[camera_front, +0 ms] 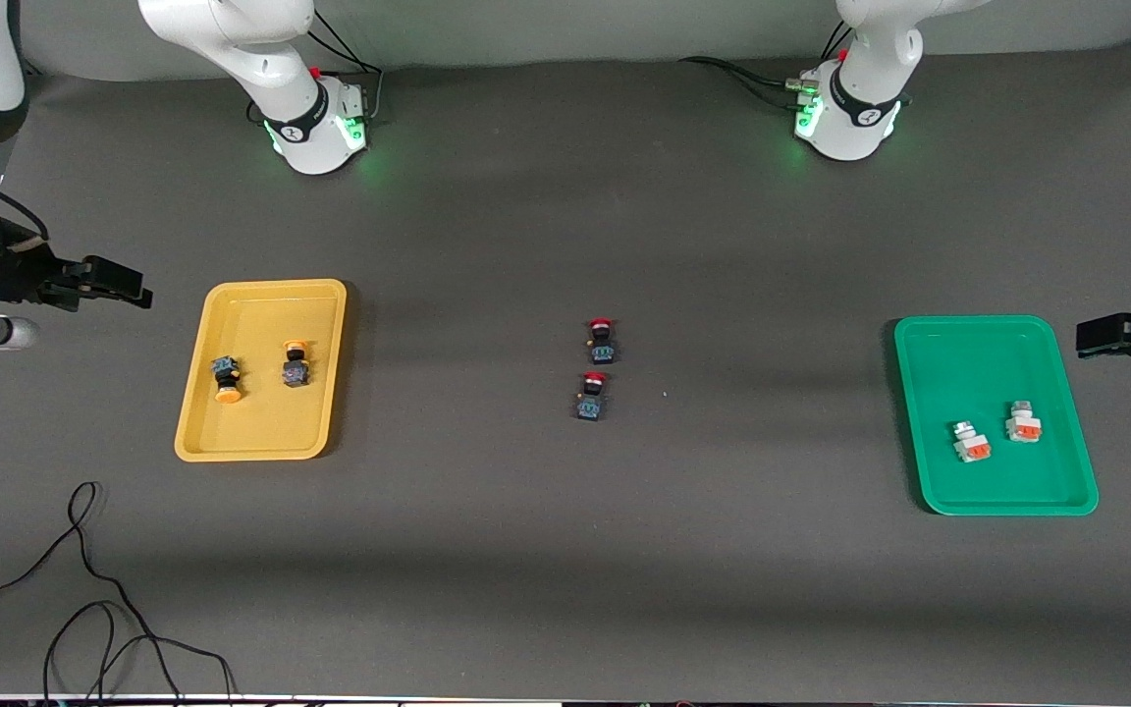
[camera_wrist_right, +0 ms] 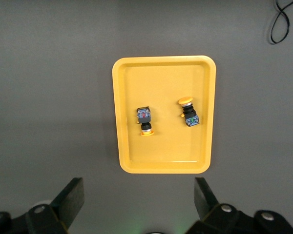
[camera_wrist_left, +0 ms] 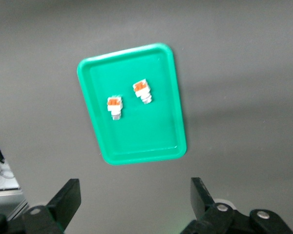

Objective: Place green and yellow buttons in trays

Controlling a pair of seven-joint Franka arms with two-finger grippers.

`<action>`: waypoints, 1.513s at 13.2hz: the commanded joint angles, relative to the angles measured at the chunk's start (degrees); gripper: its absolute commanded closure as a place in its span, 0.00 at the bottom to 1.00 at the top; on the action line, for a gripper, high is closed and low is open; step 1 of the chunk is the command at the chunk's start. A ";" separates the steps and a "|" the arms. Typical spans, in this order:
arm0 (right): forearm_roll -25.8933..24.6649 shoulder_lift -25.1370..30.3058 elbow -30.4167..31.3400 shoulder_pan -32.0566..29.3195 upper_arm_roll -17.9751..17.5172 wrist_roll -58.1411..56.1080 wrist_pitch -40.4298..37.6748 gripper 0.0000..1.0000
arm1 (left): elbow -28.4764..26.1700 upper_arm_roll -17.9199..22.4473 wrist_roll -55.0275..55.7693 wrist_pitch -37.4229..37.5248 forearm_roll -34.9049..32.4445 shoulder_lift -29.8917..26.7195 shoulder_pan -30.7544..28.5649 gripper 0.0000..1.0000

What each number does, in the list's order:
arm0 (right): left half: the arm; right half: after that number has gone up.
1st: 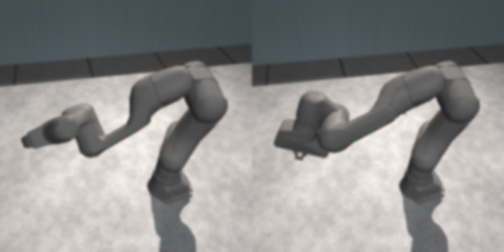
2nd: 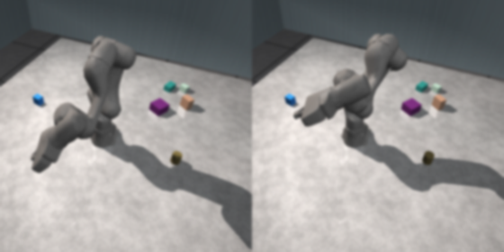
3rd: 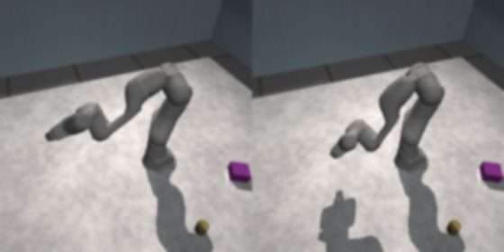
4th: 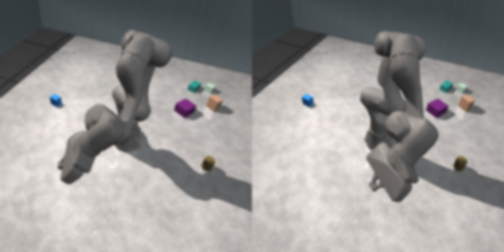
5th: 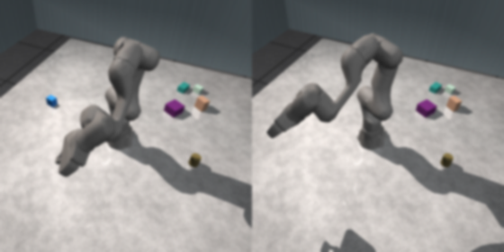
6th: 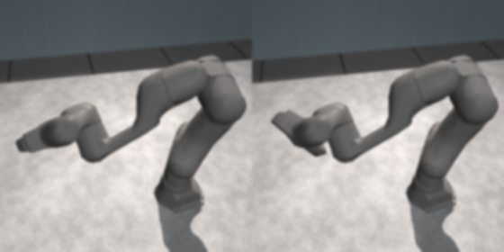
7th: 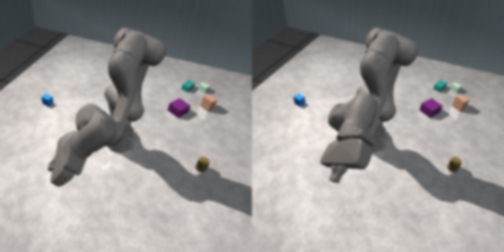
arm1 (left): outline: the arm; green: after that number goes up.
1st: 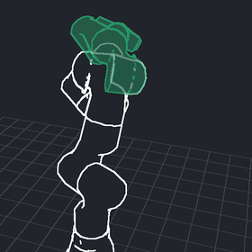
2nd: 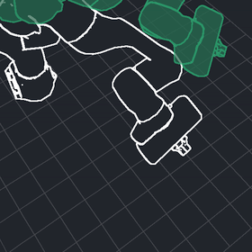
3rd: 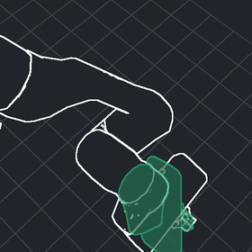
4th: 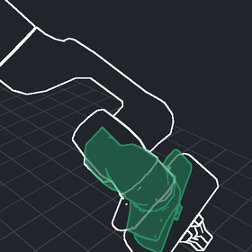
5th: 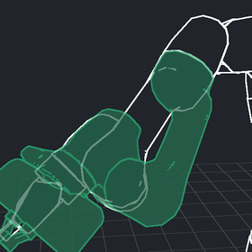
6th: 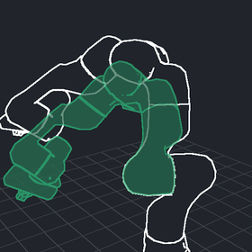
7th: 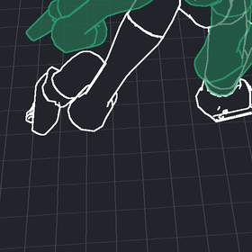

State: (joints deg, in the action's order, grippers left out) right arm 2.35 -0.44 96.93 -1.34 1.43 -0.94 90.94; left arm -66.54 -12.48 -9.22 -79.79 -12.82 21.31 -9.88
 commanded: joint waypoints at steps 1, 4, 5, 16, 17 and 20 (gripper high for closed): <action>-1.90 1.40 0.28 -0.59 -0.90 1.64 0.03 0.00 | -21.18 10.25 -1.33 -12.36 5.78 -13.88 5.81 0.00; -2.43 1.06 -1.91 -0.59 -0.90 1.47 0.03 0.00 | -29.78 12.38 -1.33 -17.41 6.32 -19.19 9.42 0.00; -2.43 1.05 -2.27 -0.59 -0.90 1.29 0.03 0.00 | -29.52 13.09 -0.81 -17.50 6.32 -19.02 11.10 0.00; -2.61 0.79 -2.53 -0.86 -0.55 1.29 -1.02 0.00 | -21.52 14.50 1.57 -9.68 11.77 -14.28 12.34 0.00; -2.61 0.79 -2.62 -0.86 -0.55 1.29 -1.03 0.00 | -21.52 14.50 1.57 -10.11 11.77 -14.19 12.34 0.00; -2.61 0.70 -2.53 -0.86 -0.55 1.20 -1.11 0.00 | -21.61 14.59 1.22 -10.03 11.77 -14.10 11.73 0.00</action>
State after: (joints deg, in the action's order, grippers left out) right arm 0.96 0.07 94.58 -1.98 1.26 -0.78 90.86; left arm -89.95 1.92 -8.03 -91.41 -1.54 6.48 2.25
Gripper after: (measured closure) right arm 0.000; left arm 0.000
